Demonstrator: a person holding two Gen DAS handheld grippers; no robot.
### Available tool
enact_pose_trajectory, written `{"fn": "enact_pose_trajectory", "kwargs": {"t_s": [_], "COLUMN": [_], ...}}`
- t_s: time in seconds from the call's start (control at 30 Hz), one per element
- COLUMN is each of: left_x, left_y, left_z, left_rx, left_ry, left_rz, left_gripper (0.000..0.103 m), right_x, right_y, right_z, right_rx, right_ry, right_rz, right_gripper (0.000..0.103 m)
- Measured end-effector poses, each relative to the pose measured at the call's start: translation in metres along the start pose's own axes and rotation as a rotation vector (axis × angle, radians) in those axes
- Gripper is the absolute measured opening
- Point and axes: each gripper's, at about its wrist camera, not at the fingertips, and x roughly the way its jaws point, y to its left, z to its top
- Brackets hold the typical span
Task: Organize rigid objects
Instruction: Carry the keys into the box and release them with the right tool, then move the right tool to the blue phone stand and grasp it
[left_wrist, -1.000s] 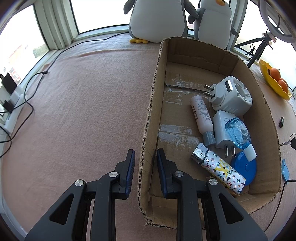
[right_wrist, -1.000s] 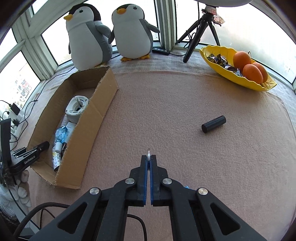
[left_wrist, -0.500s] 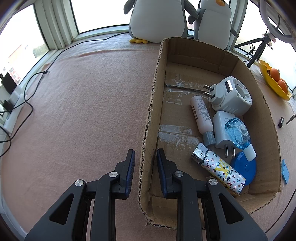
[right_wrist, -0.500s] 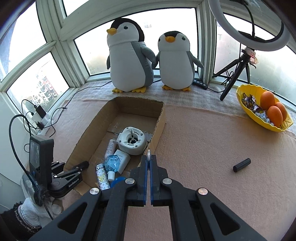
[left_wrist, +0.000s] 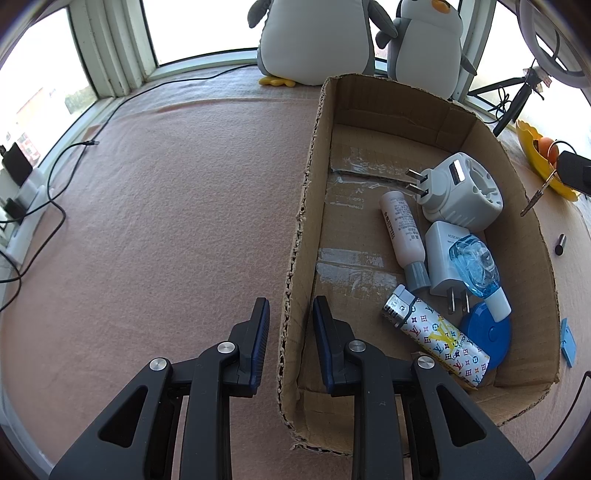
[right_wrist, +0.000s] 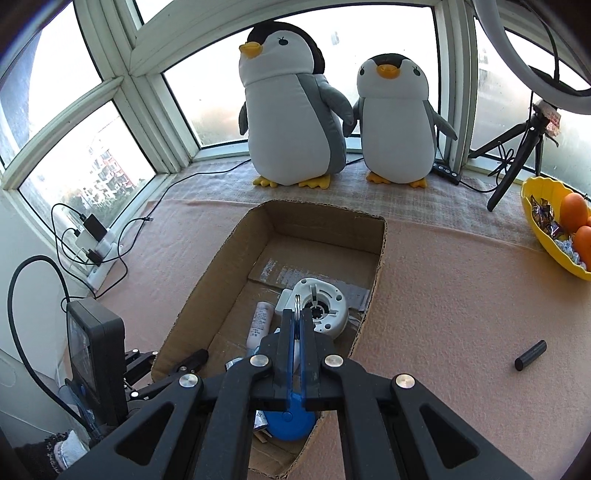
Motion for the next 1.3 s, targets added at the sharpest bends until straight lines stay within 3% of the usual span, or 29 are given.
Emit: {"fn": "enact_pose_trajectory", "kwargs": {"t_s": [0.87, 0.93, 1.0, 1.1, 1.3], "left_x": [0.0, 0.0, 0.001, 0.001, 0.001], "left_y": [0.001, 0.001, 0.0, -0.001, 0.0], "left_z": [0.0, 0.0, 0.0, 0.0, -0.001], "left_rx": [0.0, -0.001, 0.0, -0.001, 0.0], "left_ry": [0.0, 0.0, 0.0, 0.0, 0.0], "left_rz": [-0.001, -0.001, -0.001, -0.002, -0.002], "left_gripper": [0.023, 0.023, 0.023, 0.023, 0.023], "right_x": [0.02, 0.023, 0.023, 0.017, 0.003], "right_y": [-0.001, -0.001, 0.001, 0.005, 0.011], "right_z": [-0.013, -0.013, -0.014, -0.014, -0.016], "right_rx": [-0.004, -0.013, -0.026, -0.046, -0.083], "right_ry": [0.077, 0.106, 0.105, 0.085, 0.06], "right_rz": [0.004, 0.011, 0.01, 0.006, -0.017], "right_gripper": [0.003, 0.007, 0.022, 0.036, 0.042]}}
